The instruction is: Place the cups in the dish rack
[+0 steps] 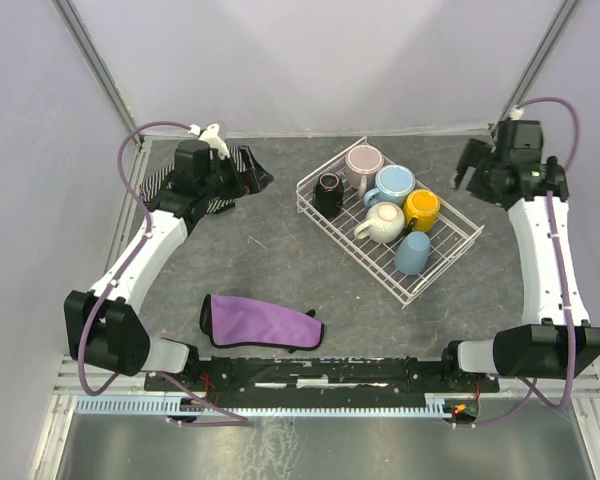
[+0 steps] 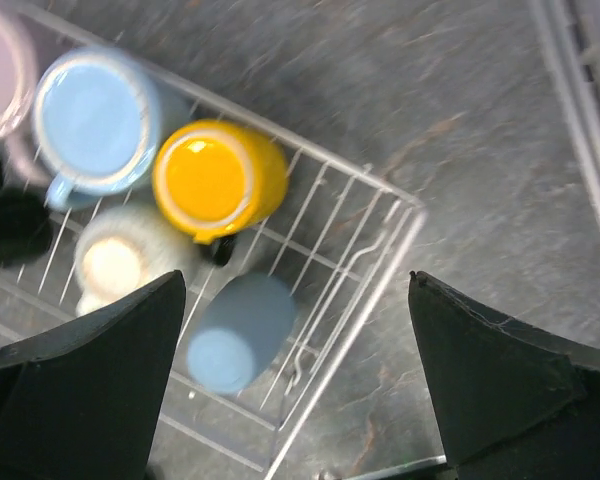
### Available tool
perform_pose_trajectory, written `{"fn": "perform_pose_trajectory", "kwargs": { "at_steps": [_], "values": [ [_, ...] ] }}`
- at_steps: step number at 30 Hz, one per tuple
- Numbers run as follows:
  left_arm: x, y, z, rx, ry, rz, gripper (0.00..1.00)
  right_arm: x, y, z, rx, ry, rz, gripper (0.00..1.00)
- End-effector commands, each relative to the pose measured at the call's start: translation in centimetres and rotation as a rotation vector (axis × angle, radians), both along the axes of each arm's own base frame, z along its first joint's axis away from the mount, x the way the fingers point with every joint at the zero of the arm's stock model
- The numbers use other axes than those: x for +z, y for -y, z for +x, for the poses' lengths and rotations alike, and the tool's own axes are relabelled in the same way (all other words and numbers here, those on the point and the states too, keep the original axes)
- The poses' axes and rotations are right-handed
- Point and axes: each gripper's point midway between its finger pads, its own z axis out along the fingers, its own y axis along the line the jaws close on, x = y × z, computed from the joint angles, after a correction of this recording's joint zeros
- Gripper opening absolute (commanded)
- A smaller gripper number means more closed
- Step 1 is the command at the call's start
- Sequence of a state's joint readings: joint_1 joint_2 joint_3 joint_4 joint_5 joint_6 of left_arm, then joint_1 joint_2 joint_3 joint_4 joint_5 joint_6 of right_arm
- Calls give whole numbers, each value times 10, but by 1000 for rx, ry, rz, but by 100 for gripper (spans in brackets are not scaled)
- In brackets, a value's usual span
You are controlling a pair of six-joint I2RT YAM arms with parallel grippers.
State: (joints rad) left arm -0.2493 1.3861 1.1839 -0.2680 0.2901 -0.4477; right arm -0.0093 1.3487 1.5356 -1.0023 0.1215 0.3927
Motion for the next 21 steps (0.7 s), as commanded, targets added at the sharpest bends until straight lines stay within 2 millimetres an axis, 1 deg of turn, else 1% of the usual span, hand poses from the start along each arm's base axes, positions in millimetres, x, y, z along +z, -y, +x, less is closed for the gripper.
{"fn": "perform_pose_trajectory", "kwargs": {
  "at_steps": [1,3,4,5,6,7,8,10,11,12,13,15,18,20,21],
  "values": [
    [46,-31,17,133,219,89,99,25,37,10,-60,89,-30,100],
    [63,-46,20,198,279,139,99,33,53,12,-97,123,-31,100],
    [69,-58,22,251,305,172,99,35,59,11,-112,136,-32,100],
    [70,-75,24,337,321,214,99,37,65,11,-128,146,-32,100],
    [75,-95,27,450,353,243,99,36,69,10,-137,148,-29,100],
    [64,-112,26,528,363,287,99,35,71,11,-141,148,-21,100],
    [55,-124,23,556,393,354,99,34,72,13,-139,151,-6,100],
    [42,-127,18,473,534,507,99,31,70,18,-127,156,32,100],
    [33,-129,15,459,589,553,99,30,69,20,-119,158,54,100],
    [24,-132,10,461,613,579,99,28,69,22,-122,159,70,100],
    [12,-136,6,483,616,566,99,27,70,24,-120,159,81,100],
    [-13,-134,-2,444,635,576,99,26,70,27,-118,159,91,100],
    [-60,-141,-9,430,514,605,99,22,73,28,-118,140,78,100],
    [-86,-145,-13,427,459,611,99,16,75,28,-121,112,73,100],
    [-95,-147,-15,438,456,608,99,13,75,28,-118,103,76,100]
  ]
}}
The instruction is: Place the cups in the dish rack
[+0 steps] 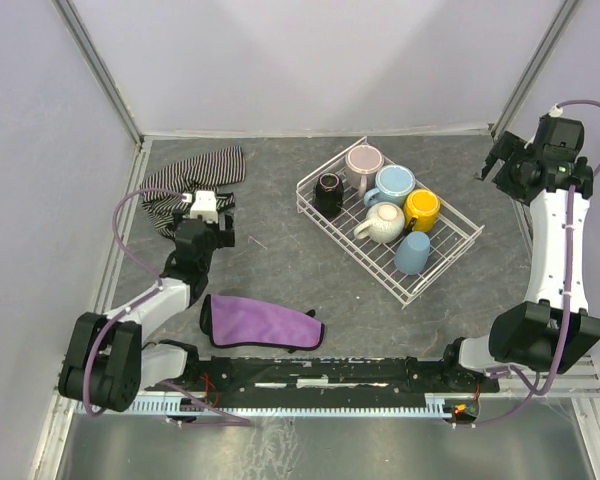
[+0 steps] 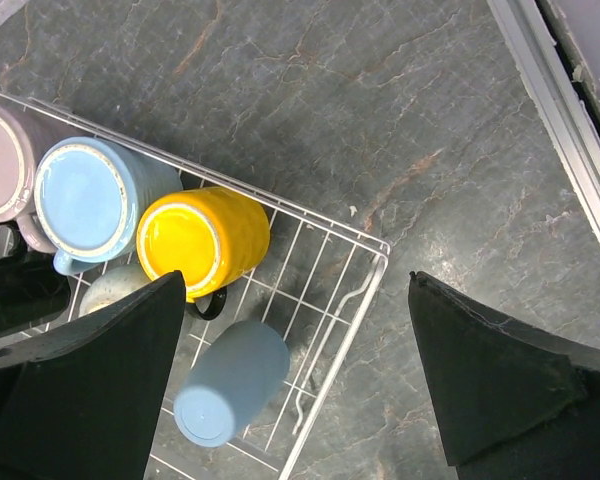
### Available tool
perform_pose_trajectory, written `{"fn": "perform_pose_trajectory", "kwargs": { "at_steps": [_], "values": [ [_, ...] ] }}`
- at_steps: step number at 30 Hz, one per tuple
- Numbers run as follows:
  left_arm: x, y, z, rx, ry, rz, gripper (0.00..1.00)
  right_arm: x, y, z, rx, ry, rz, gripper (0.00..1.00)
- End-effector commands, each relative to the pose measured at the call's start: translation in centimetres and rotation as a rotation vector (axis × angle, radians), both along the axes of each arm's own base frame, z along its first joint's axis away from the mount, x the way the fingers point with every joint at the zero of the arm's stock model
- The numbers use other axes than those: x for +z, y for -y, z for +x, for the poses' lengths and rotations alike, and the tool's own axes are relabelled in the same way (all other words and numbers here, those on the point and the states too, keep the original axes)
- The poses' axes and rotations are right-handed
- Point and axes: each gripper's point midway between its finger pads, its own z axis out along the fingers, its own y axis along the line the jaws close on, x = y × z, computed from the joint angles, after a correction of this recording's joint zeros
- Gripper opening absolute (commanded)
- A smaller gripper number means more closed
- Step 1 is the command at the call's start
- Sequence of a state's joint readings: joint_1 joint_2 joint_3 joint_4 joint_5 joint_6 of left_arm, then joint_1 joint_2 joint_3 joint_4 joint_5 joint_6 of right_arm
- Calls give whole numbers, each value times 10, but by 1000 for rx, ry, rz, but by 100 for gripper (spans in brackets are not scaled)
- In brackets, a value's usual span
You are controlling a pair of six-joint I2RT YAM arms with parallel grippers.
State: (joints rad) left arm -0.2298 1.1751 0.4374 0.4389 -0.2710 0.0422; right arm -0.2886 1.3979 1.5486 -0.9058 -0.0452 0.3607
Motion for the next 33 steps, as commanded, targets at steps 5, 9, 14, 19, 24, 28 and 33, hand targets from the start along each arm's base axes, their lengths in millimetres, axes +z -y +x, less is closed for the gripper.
{"fn": "perform_pose_trajectory", "kwargs": {
  "at_steps": [5,9,14,19,24,28,33],
  "values": [
    [2,-39,-8,134,295,-53,99,-4,4,10,16,20,-20,100],
    [-10,-36,-20,84,357,-57,99,-26,13,6,15,23,-122,100],
    [-25,-29,-6,24,266,-51,99,-65,-3,15,139,200,-213,100],
    [-31,-49,11,140,216,-85,99,-126,-44,20,308,253,-195,100],
    [-29,-50,6,146,236,-90,99,-165,-53,12,246,349,-183,100],
    [-29,-52,7,161,233,-93,99,-171,-52,6,255,404,-291,100],
    [-29,-52,7,160,232,-93,99,-171,-52,9,283,436,-356,100]
  ]
}}
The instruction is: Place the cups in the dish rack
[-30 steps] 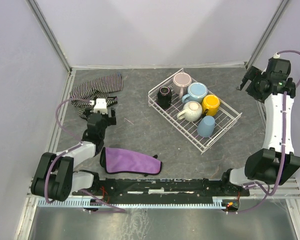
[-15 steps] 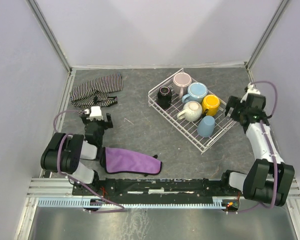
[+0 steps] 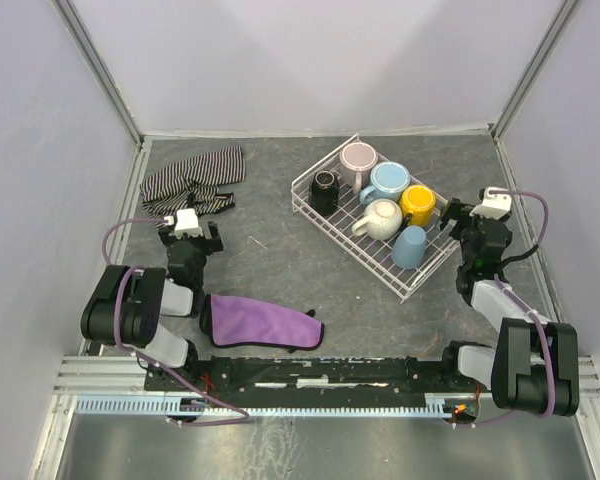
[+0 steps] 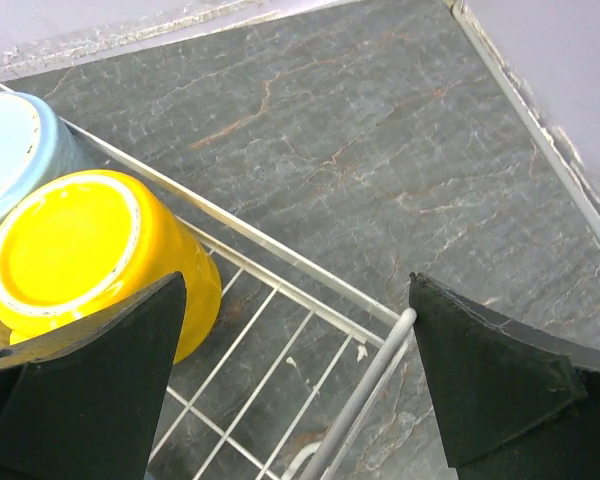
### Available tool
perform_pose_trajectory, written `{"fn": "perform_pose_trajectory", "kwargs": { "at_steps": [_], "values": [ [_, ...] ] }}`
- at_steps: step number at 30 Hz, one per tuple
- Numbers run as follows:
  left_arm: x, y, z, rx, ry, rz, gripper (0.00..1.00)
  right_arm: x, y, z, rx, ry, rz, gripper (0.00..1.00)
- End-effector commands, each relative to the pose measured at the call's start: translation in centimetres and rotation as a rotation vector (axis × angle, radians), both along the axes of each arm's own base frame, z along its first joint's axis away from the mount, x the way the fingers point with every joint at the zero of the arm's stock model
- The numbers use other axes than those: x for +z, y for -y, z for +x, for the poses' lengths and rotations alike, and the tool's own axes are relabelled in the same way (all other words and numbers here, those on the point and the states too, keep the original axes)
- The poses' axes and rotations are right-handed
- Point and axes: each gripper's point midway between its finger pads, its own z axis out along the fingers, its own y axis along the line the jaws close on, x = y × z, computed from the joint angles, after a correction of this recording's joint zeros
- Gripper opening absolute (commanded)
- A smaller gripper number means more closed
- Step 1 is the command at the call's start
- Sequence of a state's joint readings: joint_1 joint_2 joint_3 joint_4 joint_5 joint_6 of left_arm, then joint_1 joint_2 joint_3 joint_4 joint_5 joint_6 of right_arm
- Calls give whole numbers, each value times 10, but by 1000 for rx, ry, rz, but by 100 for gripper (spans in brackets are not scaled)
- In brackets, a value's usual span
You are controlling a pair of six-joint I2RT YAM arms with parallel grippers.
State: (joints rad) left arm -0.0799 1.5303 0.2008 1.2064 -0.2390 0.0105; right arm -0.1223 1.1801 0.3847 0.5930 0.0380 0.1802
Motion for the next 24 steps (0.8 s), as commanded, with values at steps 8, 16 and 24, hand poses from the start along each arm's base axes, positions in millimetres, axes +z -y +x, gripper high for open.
{"fn": "perform_pose_trajectory", "kwargs": {
  "at_steps": [8,16,24],
  "values": [
    [13,-6,2,43,56,-30,99,11,-27,10,141,11,-59,100],
    [13,-7,2,52,56,-33,99,75,-18,11,82,17,-56,100],
    [12,-8,3,57,51,-34,99,110,43,-22,-356,-174,9,100]
  ]
}}
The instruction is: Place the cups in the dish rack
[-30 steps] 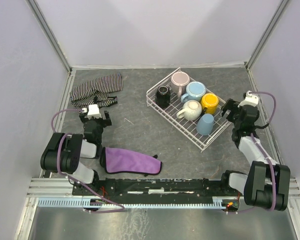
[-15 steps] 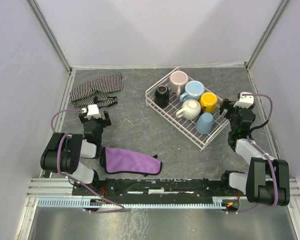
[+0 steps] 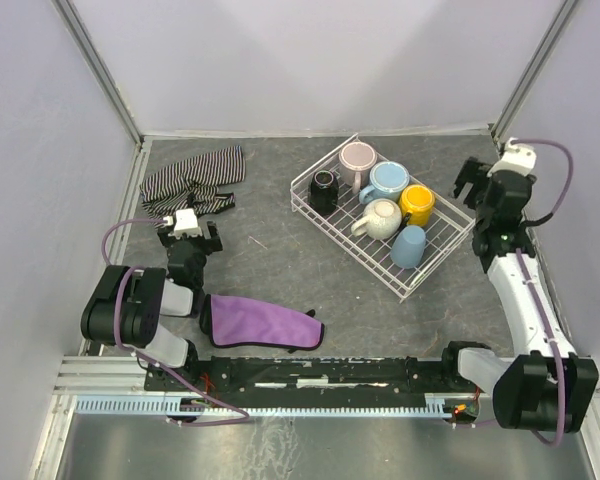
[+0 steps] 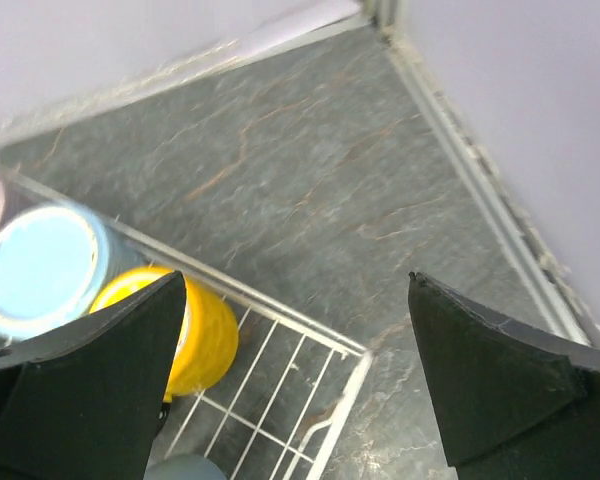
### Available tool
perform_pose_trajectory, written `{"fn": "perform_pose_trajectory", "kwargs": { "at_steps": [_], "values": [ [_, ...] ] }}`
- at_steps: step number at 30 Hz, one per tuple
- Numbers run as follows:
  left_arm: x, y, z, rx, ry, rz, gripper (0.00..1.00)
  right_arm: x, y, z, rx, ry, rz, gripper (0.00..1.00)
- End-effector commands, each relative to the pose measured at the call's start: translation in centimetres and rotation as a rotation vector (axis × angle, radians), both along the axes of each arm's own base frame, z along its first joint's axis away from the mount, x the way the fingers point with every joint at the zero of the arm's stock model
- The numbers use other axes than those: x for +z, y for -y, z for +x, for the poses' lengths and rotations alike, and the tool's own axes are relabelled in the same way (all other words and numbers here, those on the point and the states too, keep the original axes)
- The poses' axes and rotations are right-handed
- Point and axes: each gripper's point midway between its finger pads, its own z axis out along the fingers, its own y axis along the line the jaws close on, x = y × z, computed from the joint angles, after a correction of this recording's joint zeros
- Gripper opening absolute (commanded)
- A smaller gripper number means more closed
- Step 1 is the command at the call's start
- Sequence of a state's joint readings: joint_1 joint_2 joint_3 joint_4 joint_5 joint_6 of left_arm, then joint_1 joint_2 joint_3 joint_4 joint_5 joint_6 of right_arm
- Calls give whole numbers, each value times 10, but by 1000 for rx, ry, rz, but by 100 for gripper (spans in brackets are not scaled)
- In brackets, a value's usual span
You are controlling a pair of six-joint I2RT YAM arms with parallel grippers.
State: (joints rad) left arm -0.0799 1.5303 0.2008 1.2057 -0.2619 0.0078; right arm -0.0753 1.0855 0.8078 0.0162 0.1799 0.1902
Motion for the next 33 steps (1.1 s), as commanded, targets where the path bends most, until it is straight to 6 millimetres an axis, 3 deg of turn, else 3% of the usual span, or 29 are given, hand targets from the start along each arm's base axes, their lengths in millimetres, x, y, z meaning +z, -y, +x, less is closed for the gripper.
{"fn": "perform_pose_trajectory", "kwargs": {
  "at_steps": [1,3,6,9,11,14,20,25,33],
  "values": [
    [13,-4,3,34,51,-34,99,11,44,-39,-343,-144,36,100],
    [13,-4,4,34,51,-34,99,9,64,-70,-561,-215,84,100],
    [13,-5,3,36,52,-35,99,-8,76,-105,-775,-283,212,100],
    [13,-4,3,36,52,-35,99,-28,73,-125,-904,-275,411,100],
    [13,-4,3,35,53,-35,99,-48,60,-132,-957,-280,601,100],
    [13,-5,3,35,53,-35,99,-67,46,-134,-1053,-199,826,100],
    [13,-5,4,36,52,-35,99,-99,33,-146,-1213,-84,1069,100],
    [13,-5,4,38,53,-35,99,-109,37,-144,-1277,35,1134,100],
    [13,-5,4,38,53,-35,99,-140,13,-109,-1264,-37,1291,100]
  ]
}}
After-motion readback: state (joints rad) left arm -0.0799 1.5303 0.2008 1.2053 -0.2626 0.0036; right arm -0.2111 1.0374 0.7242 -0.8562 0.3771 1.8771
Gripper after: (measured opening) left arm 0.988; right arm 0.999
